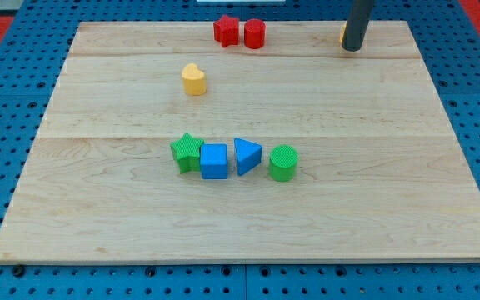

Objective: Push the yellow heart into to the yellow hexagon

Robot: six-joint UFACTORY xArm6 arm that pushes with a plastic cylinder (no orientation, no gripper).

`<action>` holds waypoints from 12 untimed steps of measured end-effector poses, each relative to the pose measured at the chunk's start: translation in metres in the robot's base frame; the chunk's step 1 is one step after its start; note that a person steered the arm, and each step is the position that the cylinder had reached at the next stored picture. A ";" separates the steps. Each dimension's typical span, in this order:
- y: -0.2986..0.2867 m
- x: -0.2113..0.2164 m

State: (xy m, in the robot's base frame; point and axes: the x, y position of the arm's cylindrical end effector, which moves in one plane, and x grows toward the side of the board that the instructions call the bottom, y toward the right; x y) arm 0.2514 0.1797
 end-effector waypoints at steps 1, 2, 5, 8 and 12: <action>0.000 -0.005; 0.000 -0.004; -0.106 0.092; -0.128 0.111; -0.239 0.121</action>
State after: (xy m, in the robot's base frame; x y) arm 0.3727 -0.0598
